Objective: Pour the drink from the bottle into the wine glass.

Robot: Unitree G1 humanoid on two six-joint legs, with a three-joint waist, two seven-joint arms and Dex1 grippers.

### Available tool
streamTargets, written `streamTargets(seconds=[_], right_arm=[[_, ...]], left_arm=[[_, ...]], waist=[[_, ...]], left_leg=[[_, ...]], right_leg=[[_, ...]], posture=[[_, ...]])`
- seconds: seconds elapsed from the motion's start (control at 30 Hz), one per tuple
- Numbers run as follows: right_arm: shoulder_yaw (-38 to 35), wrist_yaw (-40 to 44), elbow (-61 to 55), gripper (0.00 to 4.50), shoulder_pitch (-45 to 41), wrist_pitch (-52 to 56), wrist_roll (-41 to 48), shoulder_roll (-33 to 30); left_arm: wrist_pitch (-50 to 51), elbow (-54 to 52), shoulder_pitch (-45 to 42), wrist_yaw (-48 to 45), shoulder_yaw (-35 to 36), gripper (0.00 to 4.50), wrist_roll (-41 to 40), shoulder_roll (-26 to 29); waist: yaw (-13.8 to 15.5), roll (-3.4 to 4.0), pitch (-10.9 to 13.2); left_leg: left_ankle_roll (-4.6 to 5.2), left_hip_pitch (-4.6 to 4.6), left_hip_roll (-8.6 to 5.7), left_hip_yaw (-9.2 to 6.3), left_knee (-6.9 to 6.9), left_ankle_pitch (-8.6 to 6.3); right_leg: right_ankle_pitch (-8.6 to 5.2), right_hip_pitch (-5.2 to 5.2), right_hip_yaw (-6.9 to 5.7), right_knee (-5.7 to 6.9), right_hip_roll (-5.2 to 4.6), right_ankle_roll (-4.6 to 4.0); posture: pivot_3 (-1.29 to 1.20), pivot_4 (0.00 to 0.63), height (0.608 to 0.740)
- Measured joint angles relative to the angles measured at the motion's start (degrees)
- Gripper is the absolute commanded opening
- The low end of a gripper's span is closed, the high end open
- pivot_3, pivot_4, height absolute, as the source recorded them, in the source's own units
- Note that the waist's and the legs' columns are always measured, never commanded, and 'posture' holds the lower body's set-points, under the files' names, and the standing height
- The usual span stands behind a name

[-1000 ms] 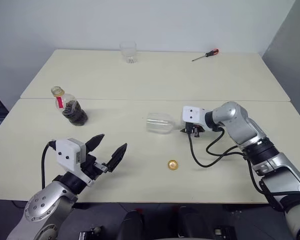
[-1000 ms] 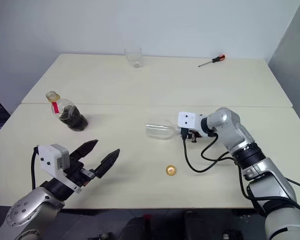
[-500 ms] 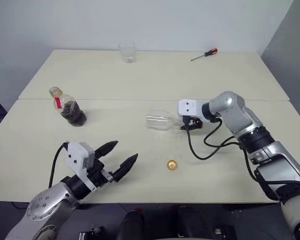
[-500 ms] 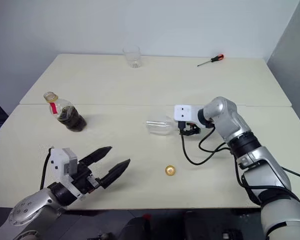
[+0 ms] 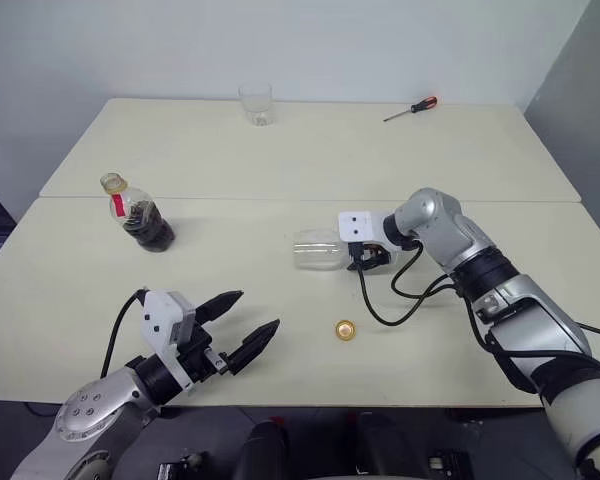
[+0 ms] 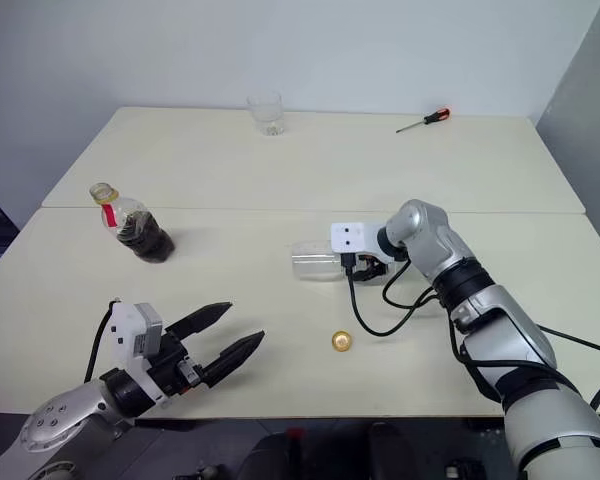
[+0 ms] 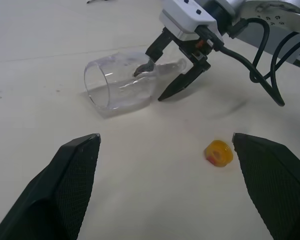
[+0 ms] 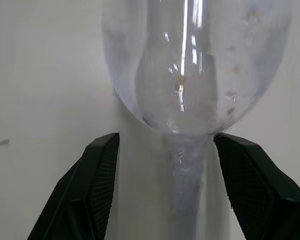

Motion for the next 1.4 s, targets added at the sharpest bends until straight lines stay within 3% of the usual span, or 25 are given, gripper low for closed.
streamTargets(seconds=[0.1, 0.2, 0.43, 0.57, 0.73, 0.97, 1.13, 1.4], right_arm=[[0.0, -0.1, 3.2, 3.21, -1.1, -2.8, -0.6, 0.1], [0.4, 0.2, 6.1, 2.63, -2.3, -5.9, -1.3, -0.1], [0.3, 1.3, 8.4, 0.25, -2.5, -9.0, -2.2, -0.8], [-0.5, 1.2, 8.5, 0.20, -2.5, -8.8, -1.8, -0.2], [-5.4, -0.5, 8.1, 0.20, -2.5, -6.3, 3.1, 6.6], [-19.8, -15.7, 9.5, 0.20, -4.5, -1.8, 15.6, 21.8], [-28.4, -26.7, 16.4, 0.20, -4.0, -3.7, 22.5, 30.0], [-34.9, -37.6, 29.0, 0.20, -3.8, -16.8, 25.8, 31.5]], left_arm=[[0.0, 0.0, 0.4, 0.1, 0.0, 4.50, 0.2, -0.3], [-0.1, -0.1, 1.0, 0.2, -0.1, 4.50, 0.3, -0.6], [-0.2, -0.1, 0.9, 0.3, -0.1, 4.50, 0.7, -0.7], [-0.2, -0.1, 0.0, 0.4, -0.1, 4.50, 0.8, -0.7], [-0.1, -0.1, -0.2, 0.7, 0.0, 4.50, 0.8, -0.6], [0.4, -0.5, 1.6, 1.5, 1.1, 4.50, -0.2, -0.6], [1.3, -2.0, 2.5, 2.8, 3.0, 4.50, -1.9, -0.4], [2.8, -4.2, 3.6, 4.5, 4.4, 4.50, -4.7, 0.5]], waist=[[0.0, 0.00, 0.0], [0.0, 0.00, 0.0], [0.2, 0.00, 0.0], [0.1, 0.00, 0.0], [-0.8, 0.03, 0.0], [-1.2, 0.05, 0.0], [-0.9, 0.03, 0.0], [-1.0, 0.05, 0.0]], left_leg=[[0.00, 0.00, -0.01, 0.00, 0.00, 0.00], [0.00, 0.00, 0.00, 0.00, 0.01, 0.00], [0.00, 0.00, 0.00, -0.01, 0.06, 0.00], [0.00, 0.00, 0.00, -0.02, 0.03, 0.00], [0.00, 0.00, 0.05, -0.02, -0.02, 0.00], [0.00, -0.02, 0.12, -0.08, -0.01, 0.00], [0.00, -0.03, 0.03, -0.05, 0.02, 0.00], [0.01, -0.05, -0.01, -0.01, -0.01, 0.00]], right_leg=[[0.00, 0.01, 0.00, 0.01, 0.00, 0.00], [0.00, 0.02, 0.00, 0.01, 0.00, 0.00], [0.01, 0.03, 0.00, 0.07, -0.08, 0.02], [0.01, 0.01, -0.02, 0.07, -0.05, 0.01], [0.00, -0.06, 0.03, 0.15, 0.01, 0.00], [-0.01, -0.07, 0.00, 0.21, -0.03, -0.03], [0.00, -0.03, -0.02, 0.19, -0.14, -0.02], [-0.01, -0.07, -0.03, 0.18, -0.10, -0.02]], posture=[[0.00, 0.150, 0.740], [0.00, 0.150, 0.740], [0.00, 0.150, 0.740], [0.00, 0.150, 0.740], [0.00, 0.150, 0.740], [0.00, 0.150, 0.740], [0.00, 0.150, 0.740], [0.00, 0.150, 0.740]])
